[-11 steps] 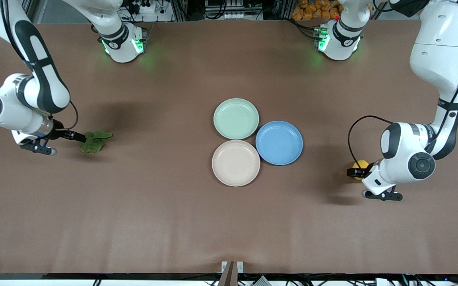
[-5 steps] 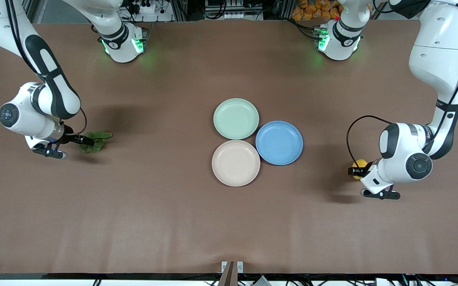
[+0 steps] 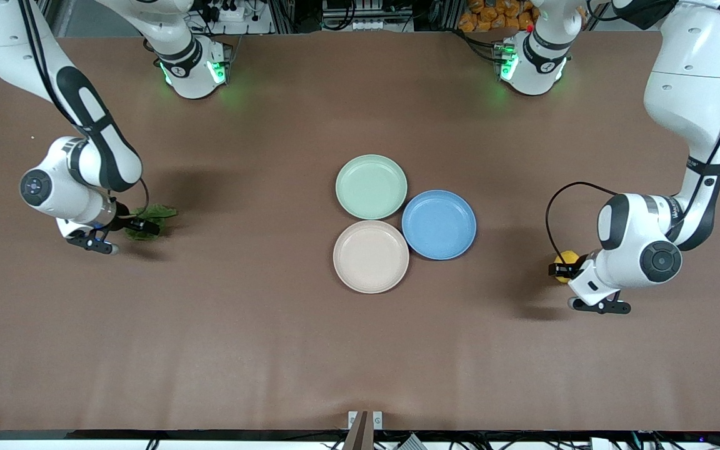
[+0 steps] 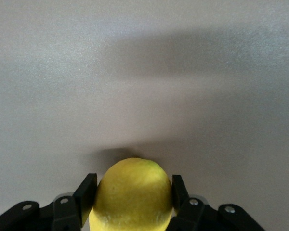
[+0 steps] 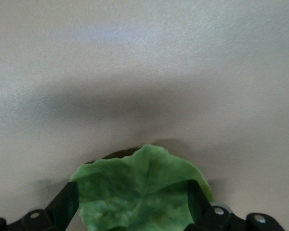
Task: Place lemon and lettuce in plates
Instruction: 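Carry the lemon to the white plate while the right gripper lifts the lettuce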
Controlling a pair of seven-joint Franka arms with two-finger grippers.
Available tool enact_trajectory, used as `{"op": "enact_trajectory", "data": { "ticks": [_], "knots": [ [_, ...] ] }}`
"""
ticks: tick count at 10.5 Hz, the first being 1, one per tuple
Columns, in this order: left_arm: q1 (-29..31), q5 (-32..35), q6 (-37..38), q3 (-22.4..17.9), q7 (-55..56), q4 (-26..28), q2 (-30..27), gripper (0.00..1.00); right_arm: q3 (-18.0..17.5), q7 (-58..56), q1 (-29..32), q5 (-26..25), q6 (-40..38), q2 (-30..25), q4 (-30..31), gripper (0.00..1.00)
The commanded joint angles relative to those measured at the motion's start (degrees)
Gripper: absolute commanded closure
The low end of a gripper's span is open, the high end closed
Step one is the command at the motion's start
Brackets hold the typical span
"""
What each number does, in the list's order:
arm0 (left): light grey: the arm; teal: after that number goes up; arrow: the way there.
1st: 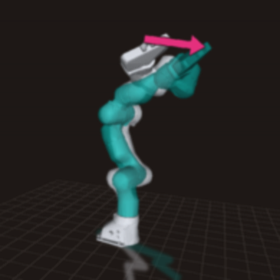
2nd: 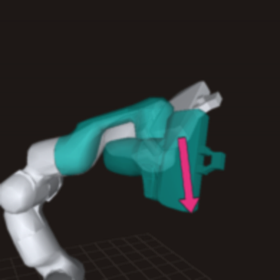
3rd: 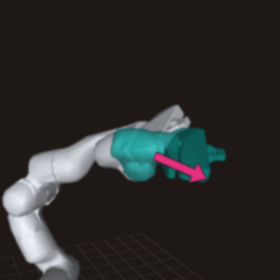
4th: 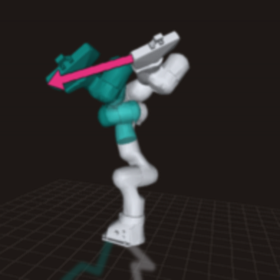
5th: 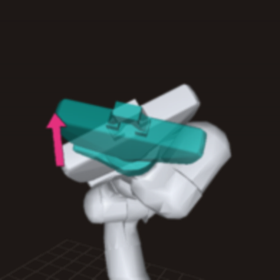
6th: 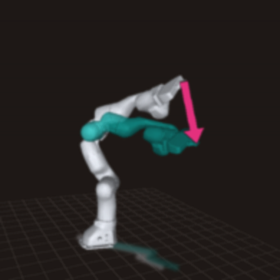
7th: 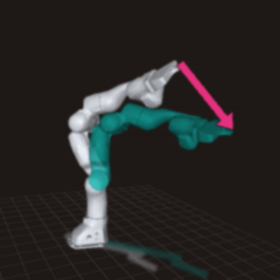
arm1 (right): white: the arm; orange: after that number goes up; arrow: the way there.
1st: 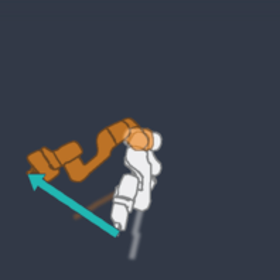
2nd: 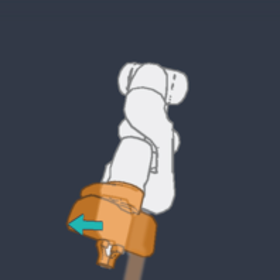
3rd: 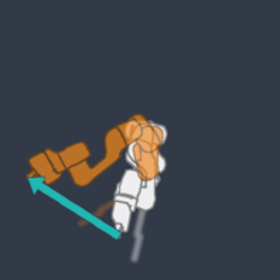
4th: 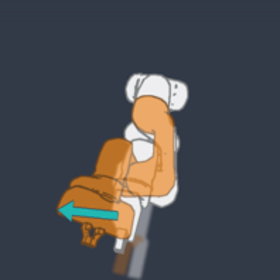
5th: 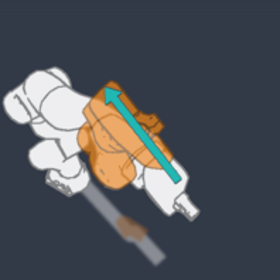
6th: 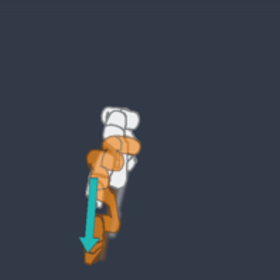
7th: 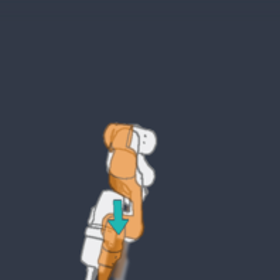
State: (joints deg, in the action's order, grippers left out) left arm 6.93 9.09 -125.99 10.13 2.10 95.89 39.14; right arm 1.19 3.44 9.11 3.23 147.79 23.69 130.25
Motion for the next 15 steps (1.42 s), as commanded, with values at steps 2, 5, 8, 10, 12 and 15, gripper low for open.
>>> {"op": "enact_trajectory", "data": {
  "ticks": [2,5,8,10,12,15],
  "knots": [
    [0.19,1.37,-0.58,0.42,-1.04,-1.13,-2.83,1.0,-0.13,1.04,-0.14,0.99,1.62,0.83,0.26,0.1],
    [-0.08,0.75,-0.31,0.59,-0.95,-1.4,-5.47,1.0,-0.05,1.04,-0.06,0.99,0.66,0.04,0.18,0.71],
    [0.01,0.66,-0.31,1.82,-0.95,-2.28,-8.28,1.0,-0.05,1.13,0.21,0.99,-2.22,-1.45,-0.52,0.91],
    [0.18,0.58,-0.31,4.35,-0.95,-2.98,-9.61,1.0,0.04,0.87,0.56,0.9,-5.31,-4.43,-0.62,1.0],
    [0.54,0.4,-0.31,7.17,-0.78,-4.3,-9.61,1.0,0.04,0.86,0.65,0.9,-8.03,-7.07,-0.88,1.0],
    [-0.25,-0.3,-0.31,10.77,0.8,-6.23,-9.52,1.0,-0.04,3.31,-0.14,0.9,-13.13,-11.2,-2.11,1.0]
  ]
}}
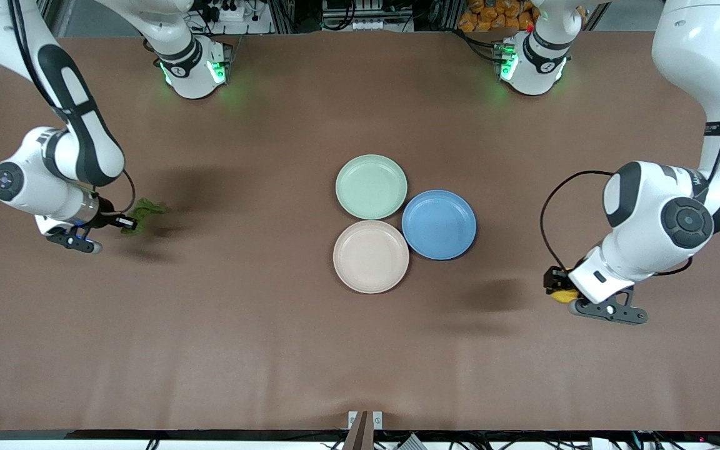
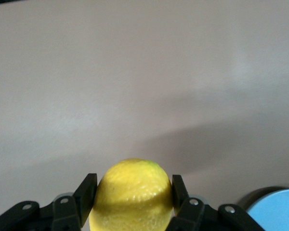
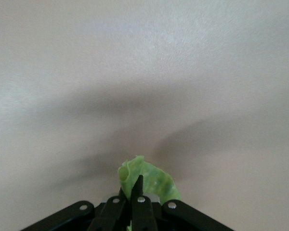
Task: Place lemon and lettuce in plates
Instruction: 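Carry the lemon to the white plate while the right gripper lifts the lettuce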
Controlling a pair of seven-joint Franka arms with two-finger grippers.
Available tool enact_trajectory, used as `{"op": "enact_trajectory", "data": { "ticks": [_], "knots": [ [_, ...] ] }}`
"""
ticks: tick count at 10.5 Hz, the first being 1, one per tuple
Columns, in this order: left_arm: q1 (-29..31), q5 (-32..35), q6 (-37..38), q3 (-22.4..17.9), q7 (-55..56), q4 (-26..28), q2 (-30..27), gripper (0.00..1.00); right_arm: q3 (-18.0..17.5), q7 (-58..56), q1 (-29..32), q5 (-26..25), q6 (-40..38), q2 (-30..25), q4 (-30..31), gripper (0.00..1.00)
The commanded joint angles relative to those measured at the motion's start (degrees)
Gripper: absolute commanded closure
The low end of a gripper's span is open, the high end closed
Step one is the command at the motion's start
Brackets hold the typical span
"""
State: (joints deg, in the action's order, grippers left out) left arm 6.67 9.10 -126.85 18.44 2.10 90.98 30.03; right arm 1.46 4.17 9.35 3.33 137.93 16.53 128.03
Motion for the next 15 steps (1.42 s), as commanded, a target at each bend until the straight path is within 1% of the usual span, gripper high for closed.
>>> {"op": "enact_trajectory", "data": {
  "ticks": [1,3,5,6,8,10,11,13,15],
  "knots": [
    [-0.08,-1.44,0.56,3.79,2.54,-1.42,-0.33,1.0,-0.32,4.86,-2.13,0.89,-3.54,-4.49,-0.24,1.0],
    [-2.18,-1.11,-0.32,5.99,7.2,-1.42,0.29,1.0,-0.32,10.66,-4.77,0.89,-3.55,-5.11,-1.29,1.0],
    [-6.83,-1.19,-2.07,5.91,14.03,-3.61,2.3,1.0,-0.49,16.01,-8.81,0.98,-3.63,-5.64,-1.82,1.0],
    [-9.03,-1.19,-3.56,5.91,17.38,-4.49,3.36,1.0,-1.36,18.48,-10.39,1.07,-3.63,-5.64,-2.52,1.0],
    [-12.37,-1.36,-8.21,5.82,22.14,-4.5,5.11,1.0,-6.01,26.02,-11.81,1.07,-4.42,-5.03,-5.15,1.0],
    [-16.67,-1.1,-13.22,5.73,29.24,-4.5,7.66,1.0,-7.78,30.87,-14.96,1.07,-6.35,-3.71,-8.49,1.0],
    [-19.22,-1.19,-15.42,5.21,32.93,-4.5,8.37,1.0,-9.44,33.07,-15.67,1.07,-6.45,-3.09,-9.55,1.0],
    [-21.69,-1.19,-18.86,5.12,39.18,-4.41,9.86,1.0,-10.16,39.82,-19.79,1.07,-6.45,1.63,-14.01,1.0],
    [-23.46,-1.1,-19.4,5.12,45.95,-4.15,11.53,1.0,-12.78,46.25,-22.0,0.98,-6.27,6.12,-19.2,1.0]
  ]
}}
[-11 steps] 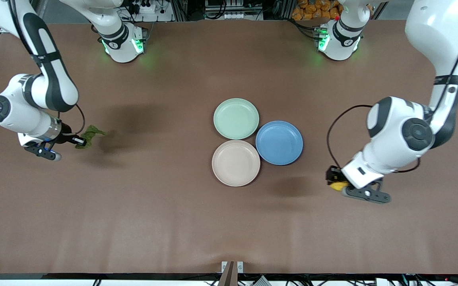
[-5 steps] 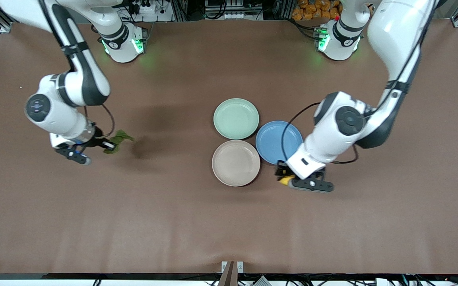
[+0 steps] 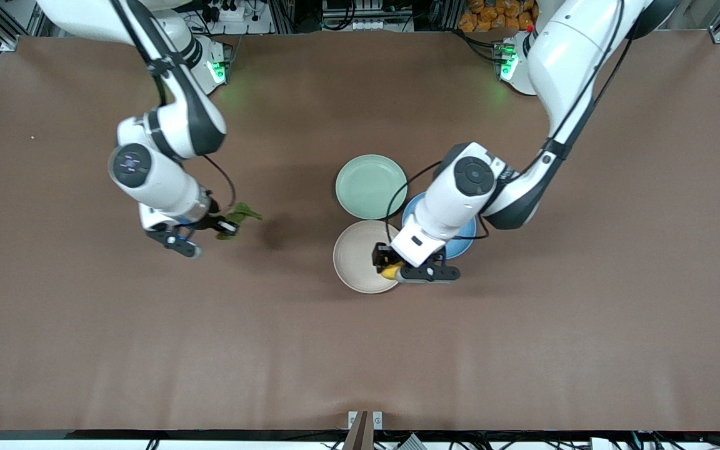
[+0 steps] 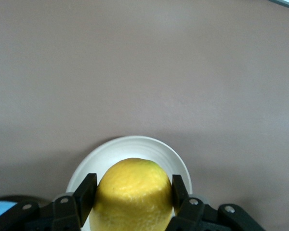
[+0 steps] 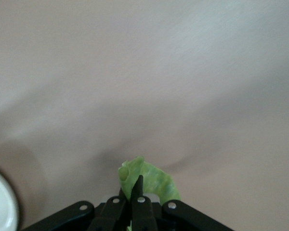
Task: Place lemon and lettuce in plates
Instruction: 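Carry the lemon to the white plate while the right gripper lifts the lettuce, then release the lemon onto the white plate while the right gripper lowers the lettuce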
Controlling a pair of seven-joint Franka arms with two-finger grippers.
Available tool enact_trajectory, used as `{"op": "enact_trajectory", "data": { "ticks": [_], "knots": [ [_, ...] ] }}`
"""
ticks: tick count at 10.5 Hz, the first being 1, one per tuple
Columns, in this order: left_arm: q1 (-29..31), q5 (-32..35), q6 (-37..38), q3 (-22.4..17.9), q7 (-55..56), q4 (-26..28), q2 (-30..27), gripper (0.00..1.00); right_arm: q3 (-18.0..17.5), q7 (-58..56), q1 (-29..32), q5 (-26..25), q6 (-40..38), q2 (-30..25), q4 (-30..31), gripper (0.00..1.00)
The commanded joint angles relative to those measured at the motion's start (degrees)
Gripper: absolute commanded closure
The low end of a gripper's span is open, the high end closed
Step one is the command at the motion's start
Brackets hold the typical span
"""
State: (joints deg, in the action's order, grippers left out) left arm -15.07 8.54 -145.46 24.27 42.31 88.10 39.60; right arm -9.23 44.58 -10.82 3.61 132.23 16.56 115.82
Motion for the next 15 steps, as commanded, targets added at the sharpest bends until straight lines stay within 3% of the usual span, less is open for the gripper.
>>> {"op": "enact_trajectory", "data": {
  "ticks": [1,7,9,10,12,15],
  "knots": [
    [-3.37,-0.89,-0.88,-0.8,7.94,-1.26,3.02,1.0,-2.45,8.22,-3.75,0.7,-0.57,6.99,-7.96,1.0],
    [-6.11,-0.45,-1.94,-2.91,16.58,-0.74,7.68,1.0,-6.32,20.97,-11.23,0.7,-0.66,8.57,-8.85,1.0],
    [-6.02,-0.36,-1.94,-3.79,15.62,-0.91,8.82,0.94,-8.34,25.28,-12.9,0.61,-0.57,10.15,-9.03,1.0],
    [-5.94,-0.36,-1.94,-3.79,15.53,-1.0,8.92,0.73,-9.13,26.69,-13.17,0.52,-0.22,11.21,-9.03,1.0],
    [-5.41,-0.19,-1.94,-4.06,14.74,-1.18,8.66,0.0,-10.19,29.24,-14.4,0.35,0.22,13.67,-10.78,1.0],
    [-3.4,-0.54,-1.85,-3.88,15.09,-1.35,6.55,0.0,-11.95,32.67,-14.92,0.35,0.22,17.36,-14.82,1.0]
  ]
}}
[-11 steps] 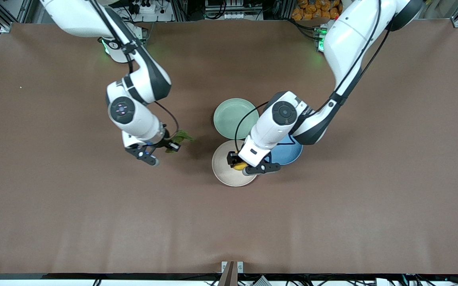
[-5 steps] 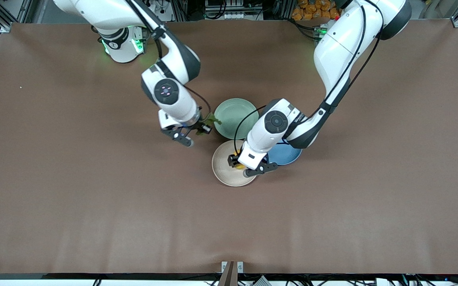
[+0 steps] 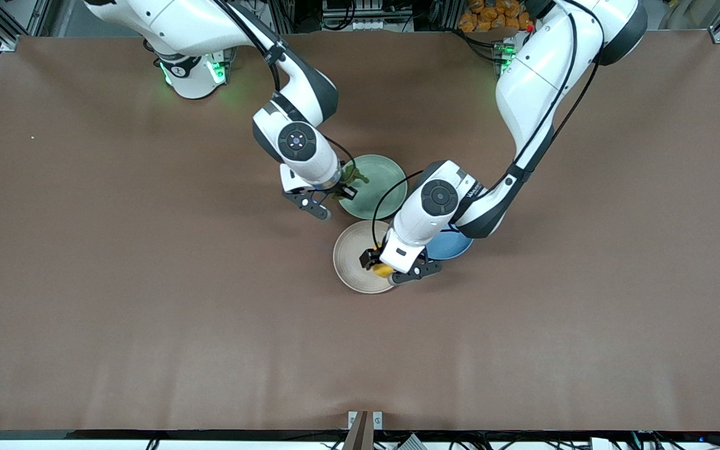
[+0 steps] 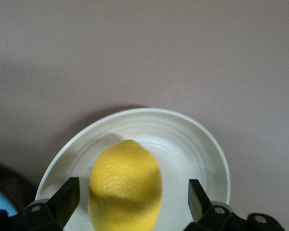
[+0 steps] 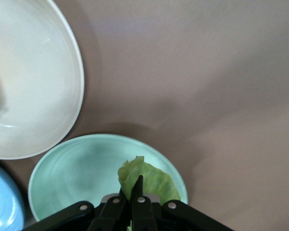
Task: Place lemon and lettuce in plates
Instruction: 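Release the lemon onto the white plate while the right gripper lowers the lettuce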
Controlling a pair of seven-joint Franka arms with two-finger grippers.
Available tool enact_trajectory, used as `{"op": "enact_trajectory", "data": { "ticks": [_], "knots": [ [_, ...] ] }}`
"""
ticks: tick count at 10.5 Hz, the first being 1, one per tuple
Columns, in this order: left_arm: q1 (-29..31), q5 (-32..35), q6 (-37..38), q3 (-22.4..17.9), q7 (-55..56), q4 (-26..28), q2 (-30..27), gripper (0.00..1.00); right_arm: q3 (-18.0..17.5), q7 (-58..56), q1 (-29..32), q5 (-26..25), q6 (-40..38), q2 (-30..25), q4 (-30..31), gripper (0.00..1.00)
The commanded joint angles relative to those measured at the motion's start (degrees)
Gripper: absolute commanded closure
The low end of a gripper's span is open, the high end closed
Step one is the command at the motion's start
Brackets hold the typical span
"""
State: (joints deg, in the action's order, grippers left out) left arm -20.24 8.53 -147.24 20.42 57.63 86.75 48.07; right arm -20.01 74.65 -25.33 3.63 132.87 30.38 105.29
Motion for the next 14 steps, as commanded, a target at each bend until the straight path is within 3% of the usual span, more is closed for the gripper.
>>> {"op": "enact_trajectory", "data": {
  "ticks": [1,2,3,4,5,6,10,14],
  "knots": [
    [2.74,-0.62,0.2,0.41,-0.24,0.0,-2.97,0.0,-1.17,2.78,-0.77,0.33,-0.33,4.5,-4.57,1.0],
    [3.18,-0.71,0.81,0.41,-0.33,0.0,-4.2,0.0,-1.6,2.78,-0.77,0.59,1.24,5.12,-4.57,1.0],
    [3.97,-0.54,2.3,0.59,-0.68,0.0,-5.34,0.0,-1.61,2.87,-0.77,0.77,3.08,5.82,-4.57,0.91],
    [4.41,-0.54,4.49,0.59,-1.99,0.0,-6.83,0.0,-1.78,3.04,-0.77,0.86,3.19,6.53,-4.57,0.64],
    [5.46,-0.62,6.68,0.59,-4.26,0.0,-8.41,0.0,-1.96,4.0,-0.77,0.77,3.19,6.8,-4.66,0.54],
    [6.6,-0.8,9.4,0.59,-6.46,0.0,-10.08,0.0,-2.39,5.32,-1.29,0.33,3.36,6.97,-4.83,0.01],
    [11.26,-0.89,18.02,0.5,-17.61,0.35,-17.02,0.0,-2.4,9.11,-1.91,0.33,2.05,6.71,-7.9,0.0],
    [16.53,-1.06,30.06,0.59,-25.34,0.18,-25.2,0.0,-2.4,7.62,1.59,0.15,-5.94,4.0,-10.99,0.0]
  ]
}}
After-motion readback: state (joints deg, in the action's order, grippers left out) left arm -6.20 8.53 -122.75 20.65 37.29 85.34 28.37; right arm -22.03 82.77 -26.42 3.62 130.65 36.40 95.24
